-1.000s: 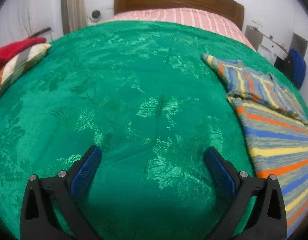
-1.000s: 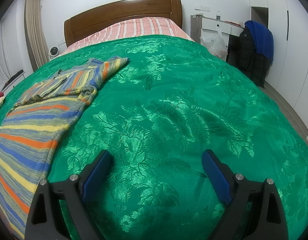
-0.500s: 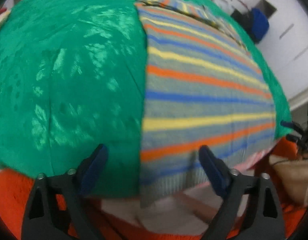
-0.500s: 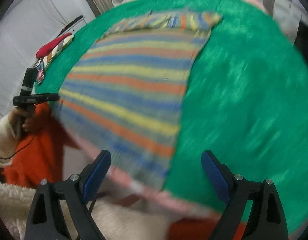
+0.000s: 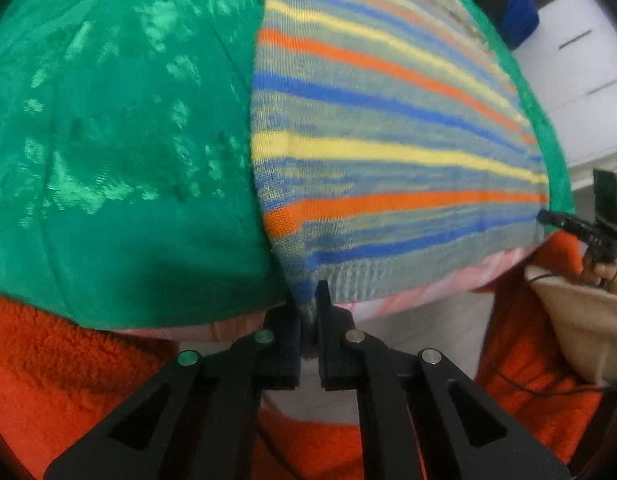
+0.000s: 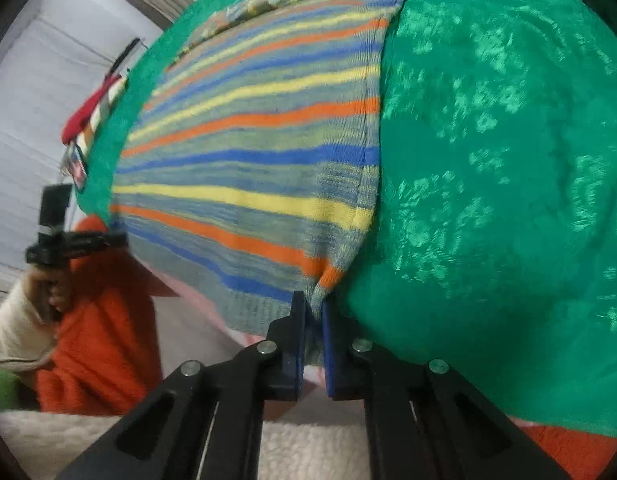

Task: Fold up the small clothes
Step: 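Grasp the sweater hem with both grippers and fold it up toward the collar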

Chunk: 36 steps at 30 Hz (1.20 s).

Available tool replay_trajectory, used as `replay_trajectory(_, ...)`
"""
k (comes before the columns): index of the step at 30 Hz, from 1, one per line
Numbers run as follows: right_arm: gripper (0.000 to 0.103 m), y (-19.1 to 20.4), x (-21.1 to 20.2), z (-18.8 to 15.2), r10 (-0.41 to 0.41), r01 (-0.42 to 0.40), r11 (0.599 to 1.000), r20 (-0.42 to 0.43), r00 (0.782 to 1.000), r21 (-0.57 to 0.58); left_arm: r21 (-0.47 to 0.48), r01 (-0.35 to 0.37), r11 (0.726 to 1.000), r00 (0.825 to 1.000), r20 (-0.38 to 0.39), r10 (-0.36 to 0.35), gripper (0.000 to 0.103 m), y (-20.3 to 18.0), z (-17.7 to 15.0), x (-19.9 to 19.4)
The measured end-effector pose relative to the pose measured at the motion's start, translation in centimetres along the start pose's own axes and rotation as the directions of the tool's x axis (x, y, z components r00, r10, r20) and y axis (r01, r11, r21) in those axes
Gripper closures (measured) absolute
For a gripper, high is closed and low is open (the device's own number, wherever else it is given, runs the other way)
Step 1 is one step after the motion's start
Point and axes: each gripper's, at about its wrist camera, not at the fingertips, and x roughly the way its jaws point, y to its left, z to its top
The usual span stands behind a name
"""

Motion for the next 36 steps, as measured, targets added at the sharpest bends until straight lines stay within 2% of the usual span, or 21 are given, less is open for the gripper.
replay_trajectory(3, 0.096, -0.5, -2.6, 0.6, 0.065, -0.069, 0.996, 0.070, 0.995, 0.056, -0.032, 0.115, 0.993, 0.990, 0.080, -0.112, 0.100, 0.1, 0.8, -3.0)
replay_trajectory(6, 0.096, -1.3, -4.9, 2.2, 0.127, -0.145, 0.985, 0.170, 0.977, 0.097, -0.028, 0.200, 0.979, 0.963, 0.190, -0.191, 0.100, 0.0, 3.5, -6.2)
replay_trajectory(9, 0.096, -2.1, -6.1, 5.9, 0.159, -0.193, 0.975, 0.263, 0.951, 0.108, -0.015, 0.232, 0.973, 0.933, 0.286, -0.218, 0.100, 0.4, 8.2, -8.2)
replay_trajectory(12, 0.096, -2.9, -6.4, 11.0, 0.121, -0.159, 0.984, 0.336, 0.934, 0.086, 0.008, 0.194, 0.981, 0.909, 0.373, -0.183, 0.100, 0.8, 14.6, -9.1)
replay_trajectory(17, 0.096, -4.2, -5.0, 22.2, 0.056, -0.102, 0.991, 0.432, 0.900, 0.083, -0.022, 0.129, 0.991, 0.880, 0.463, -0.104, 0.100, 1.0, 27.1, -7.6)
replay_trajectory(19, 0.096, -5.2, -4.2, 26.1, 0.011, -0.069, 0.992, 0.462, 0.887, 0.108, -0.037, 0.106, 0.994, 0.858, 0.508, -0.072, 0.099, 1.3, 31.0, -6.6)
replay_trajectory(20, 0.096, -6.1, -3.7, 28.4, 0.001, -0.076, 0.988, 0.490, 0.872, 0.134, -0.046, 0.093, 0.995, 0.854, 0.517, -0.056, 0.095, 1.8, 32.8, -6.1)
replay_trajectory(21, 0.094, -6.8, -3.0, 30.1, -0.003, -0.087, 0.985, 0.515, 0.857, 0.152, -0.088, 0.070, 0.994, 0.863, 0.505, -0.016, 0.083, 2.2, 34.6, -4.7)
replay_trajectory(22, 0.089, -7.5, -2.6, 31.4, -0.019, -0.086, 0.981, 0.524, 0.851, 0.175, -0.148, 0.055, 0.987, 0.875, 0.484, 0.024, 0.074, 3.0, 35.4, -3.6)
replay_trajectory(23, 0.069, -8.5, -1.8, 32.5, -0.072, -0.066, 0.969, 0.530, 0.845, 0.237, -0.210, 0.054, 0.976, 0.882, 0.468, 0.051, 0.059, 4.1, 36.0, -2.9)
replay_trajectory(24, 0.061, -9.2, -1.6, 32.8, -0.110, -0.053, 0.958, 0.530, 0.841, 0.283, -0.233, 0.068, 0.970, 0.877, 0.478, 0.053, 0.058, 4.6, 35.6, -2.8)
replay_trajectory(25, 0.059, -9.6, -1.5, 32.8, -0.132, -0.051, 0.948, 0.532, 0.836, 0.315, -0.234, 0.097, 0.967, 0.867, 0.498, 0.033, 0.057, 5.2, 34.7, -2.9)
replay_trajectory(26, 0.059, -9.8, -1.7, 32.2, -0.137, -0.054, 0.945, 0.541, 0.830, 0.322, -0.216, 0.109, 0.970, 0.862, 0.507, 0.016, 0.051, 5.5, 33.5, -3.2)
replay_trajectory(27, 0.059, -9.7, -2.0, 31.7, -0.125, -0.058, 0.951, 0.548, 0.827, 0.304, -0.190, 0.098, 0.977, 0.860, 0.511, 0.013, 0.047, 5.5, 32.4, -3.5)
replay_trajectory(28, 0.059, -9.3, -2.4, 31.1, -0.111, -0.048, 0.962, 0.547, 0.830, 0.269, -0.156, 0.053, 0.986, 0.856, 0.515, 0.035, 0.046, 5.2, 30.8, -4.0)
replay_trajectory(30, 0.059, -7.3, -3.0, 29.4, -0.114, 0.035, 0.987, 0.518, 0.848, 0.159, -0.073, 0.012, 0.997, 0.847, 0.531, 0.029, 0.040, 3.8, 28.3, -4.5)
replay_trajectory(31, 0.059, -6.3, -2.9, 28.7, -0.114, 0.074, 0.992, 0.499, 0.859, 0.099, -0.014, 0.006, 1.000, 0.849, 0.528, 0.002, 0.039, 2.9, 27.0, -4.6)
replay_trajectory(33, 0.059, -4.1, -2.5, 27.0, -0.088, 0.109, 0.994, 0.451, 0.888, -0.020, 0.075, -0.040, 0.996, 0.869, 0.495, -0.002, 0.038, 1.1, 25.4, -3.9)
replay_trajectory(34, 0.059, -3.0, -1.9, 26.7, -0.066, 0.106, 0.992, 0.424, 0.903, -0.070, 0.116, -0.093, 0.989, 0.891, 0.452, 0.031, 0.040, -0.1, 24.7, -2.6)
replay_trajectory(35, 0.059, -2.0, -0.9, 26.1, -0.036, 0.089, 0.988, 0.381, 0.924, -0.124, 0.142, -0.133, 0.981, 0.909, 0.413, 0.063, 0.061, -0.8, 24.1, -1.4)
replay_trajectory(36, 0.059, -1.3, 0.2, 25.6, -0.017, 0.073, 0.985, 0.333, 0.943, -0.155, 0.159, -0.175, 0.972, 0.927, 0.359, 0.109, 0.090, -1.1, 23.4, -0.1)
